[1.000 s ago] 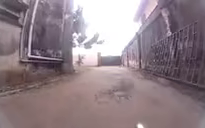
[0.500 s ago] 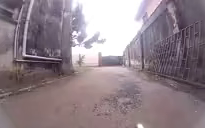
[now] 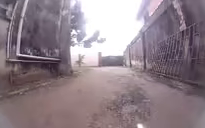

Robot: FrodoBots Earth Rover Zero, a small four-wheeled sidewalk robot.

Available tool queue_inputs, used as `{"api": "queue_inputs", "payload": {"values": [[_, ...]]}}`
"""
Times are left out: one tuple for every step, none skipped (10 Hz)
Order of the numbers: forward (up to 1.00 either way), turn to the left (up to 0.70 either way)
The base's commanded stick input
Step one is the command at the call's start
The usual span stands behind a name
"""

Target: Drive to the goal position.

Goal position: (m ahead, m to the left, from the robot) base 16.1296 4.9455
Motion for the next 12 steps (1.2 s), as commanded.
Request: {"api": "queue_inputs", "payload": {"values": [[0.70,0.00],[0.70,0.00],[0.70,0.00],[0.70,0.00],[0.70,0.00],[0.70,0.00],[0.70,0.00],[0.70,0.00],[0.70,0.00],[0.70,0.00],[0.70,0.00],[0.70,0.00]]}}
